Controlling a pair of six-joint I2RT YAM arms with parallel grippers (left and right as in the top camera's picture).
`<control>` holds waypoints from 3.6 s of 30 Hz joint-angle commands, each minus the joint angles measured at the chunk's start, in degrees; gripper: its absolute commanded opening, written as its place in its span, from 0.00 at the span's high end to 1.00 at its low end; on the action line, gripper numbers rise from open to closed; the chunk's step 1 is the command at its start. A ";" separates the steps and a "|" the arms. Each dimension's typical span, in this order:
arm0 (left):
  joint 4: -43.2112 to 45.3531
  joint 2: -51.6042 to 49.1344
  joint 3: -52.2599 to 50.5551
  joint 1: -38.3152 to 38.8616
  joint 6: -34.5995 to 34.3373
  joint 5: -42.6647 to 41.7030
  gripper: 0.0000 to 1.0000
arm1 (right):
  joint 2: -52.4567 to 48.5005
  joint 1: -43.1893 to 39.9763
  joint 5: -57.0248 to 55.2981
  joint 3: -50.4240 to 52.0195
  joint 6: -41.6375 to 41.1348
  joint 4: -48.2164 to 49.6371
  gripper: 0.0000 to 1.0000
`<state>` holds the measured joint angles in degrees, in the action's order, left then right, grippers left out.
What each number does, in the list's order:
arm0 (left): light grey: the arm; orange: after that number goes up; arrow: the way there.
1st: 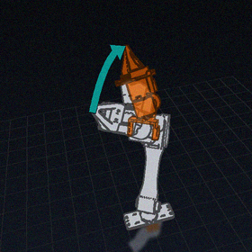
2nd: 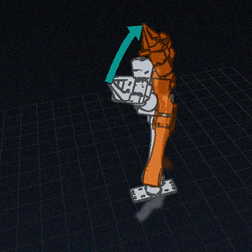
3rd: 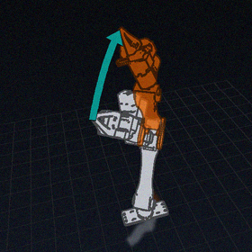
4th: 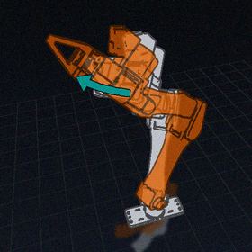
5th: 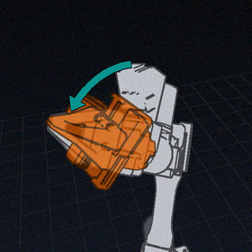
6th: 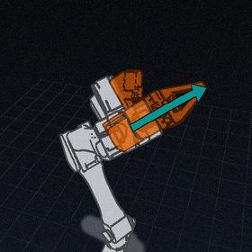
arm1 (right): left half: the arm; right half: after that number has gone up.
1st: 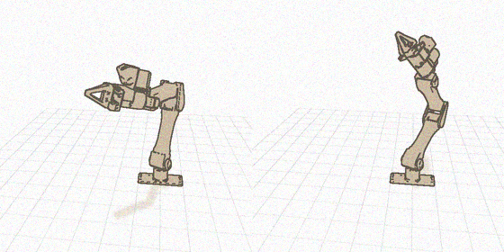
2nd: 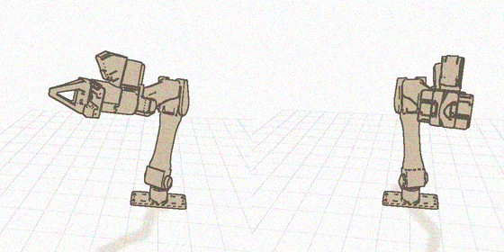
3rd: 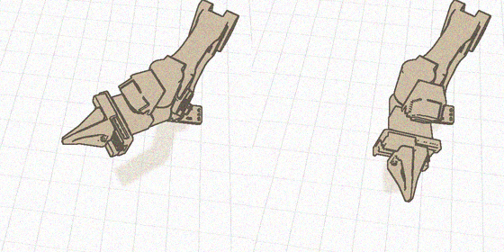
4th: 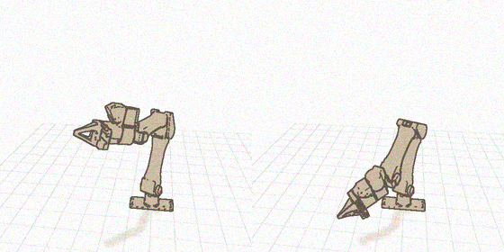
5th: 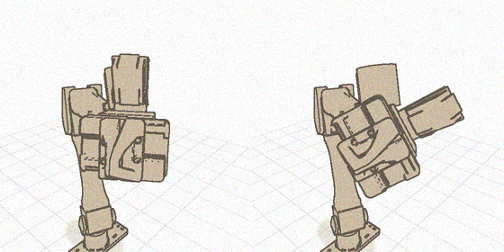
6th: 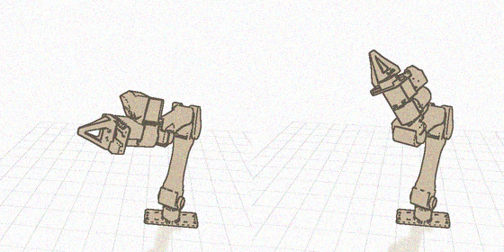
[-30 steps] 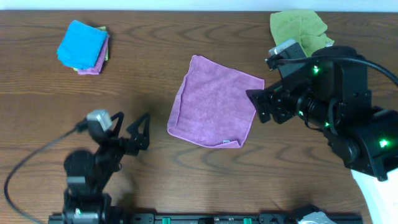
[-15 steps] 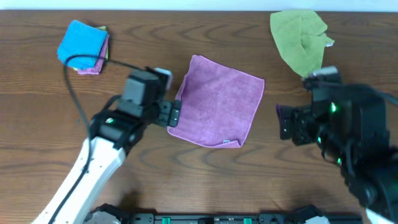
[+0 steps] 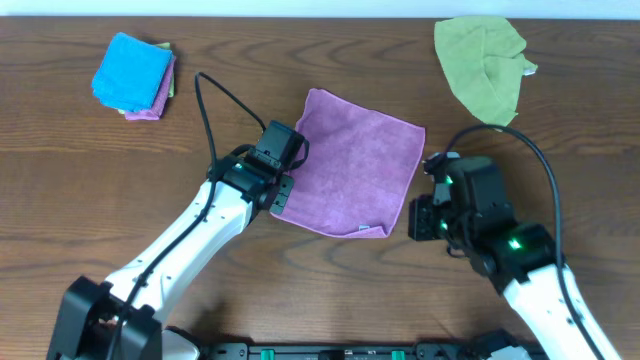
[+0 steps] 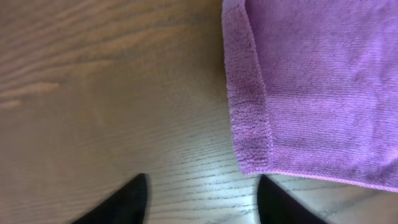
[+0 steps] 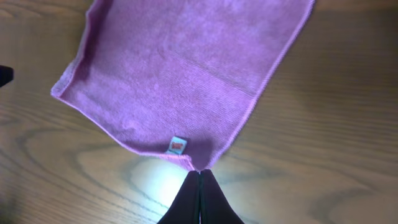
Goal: Fold the cloth
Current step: 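Grasp the cloth's near left and near right corners with both grippers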
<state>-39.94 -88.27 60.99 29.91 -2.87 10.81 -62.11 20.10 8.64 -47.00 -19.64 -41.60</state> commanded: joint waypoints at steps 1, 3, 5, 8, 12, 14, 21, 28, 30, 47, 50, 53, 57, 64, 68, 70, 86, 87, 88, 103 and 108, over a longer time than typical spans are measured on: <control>-0.11 -1.03 0.94 0.22 -5.95 -1.25 0.53 | -4.28 0.17 3.74 0.11 -1.51 2.19 0.99; 0.37 -1.14 0.94 0.22 -6.60 -6.86 0.62 | -8.24 1.11 5.20 0.11 -1.53 4.26 0.99; 1.18 -1.18 0.94 0.24 -6.60 -10.36 0.66 | -11.47 2.05 5.11 0.11 -1.55 5.73 0.99; 1.73 -1.62 0.76 0.24 -6.54 -11.26 0.94 | -13.18 2.05 5.09 0.11 -1.53 6.62 0.99; 3.19 -3.91 0.55 0.24 -6.12 -11.30 0.95 | -13.11 2.05 5.09 0.11 -1.51 7.61 0.99; 4.13 -6.40 0.55 0.24 -6.12 -11.32 0.94 | -13.11 2.08 5.11 0.11 -1.25 7.37 0.99; 7.63 -12.66 0.55 0.24 -5.95 -13.94 0.94 | -13.11 2.05 5.07 0.11 -1.05 6.64 0.99; 9.90 -12.94 0.55 0.24 -6.16 -19.23 0.94 | -13.11 2.05 4.87 0.11 -0.85 5.90 0.99; 9.51 -12.94 0.55 0.22 -6.12 -22.82 0.94 | -13.14 2.05 4.90 0.11 -0.48 5.86 0.99; 7.58 -16.81 0.50 0.11 -5.88 -7.10 0.94 | -13.11 2.05 4.90 0.11 -0.44 4.07 0.99; 7.52 -17.18 0.50 0.11 -5.92 -4.42 0.94 | -13.11 2.05 4.90 0.11 -0.26 3.17 0.99; 7.30 -17.16 0.50 0.11 -5.92 -0.83 0.94 | -13.11 2.05 4.90 0.11 0.81 2.58 0.99; 7.08 -17.16 0.52 0.11 -5.99 0.15 0.94 | -13.11 2.05 4.90 0.11 0.90 2.54 0.99; 7.39 -17.16 0.52 0.11 -5.99 2.40 0.94 | -13.11 2.05 4.90 0.11 1.49 2.60 0.99; 7.85 -17.16 0.52 0.11 -5.97 7.08 0.94 | -13.11 2.05 4.87 0.11 1.49 2.62 0.99; 8.09 -17.16 0.52 0.11 -5.97 7.78 0.94 | -13.11 2.05 4.87 0.11 1.49 2.62 0.99; 8.50 -17.16 0.52 0.11 -6.60 5.66 0.94 | -16.52 4.22 5.16 0.85 1.49 7.82 0.98; 8.50 -17.16 0.52 0.11 -6.60 5.68 0.94 | -17.94 4.42 5.14 0.85 1.51 7.80 0.99; 8.52 -17.16 0.52 0.11 -6.60 5.66 0.94 | -19.19 4.42 5.14 0.85 1.51 7.74 0.99; 8.50 -17.16 0.52 0.11 -7.91 5.64 0.94 | -30.25 5.86 8.35 0.85 1.49 10.03 0.98; 8.59 -17.16 0.52 0.11 -8.11 5.64 0.94 | -30.27 8.85 8.28 0.85 1.60 7.58 0.98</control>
<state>-31.29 -105.27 60.99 30.11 -9.89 16.47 -92.33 27.62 15.99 -46.63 -18.79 -33.26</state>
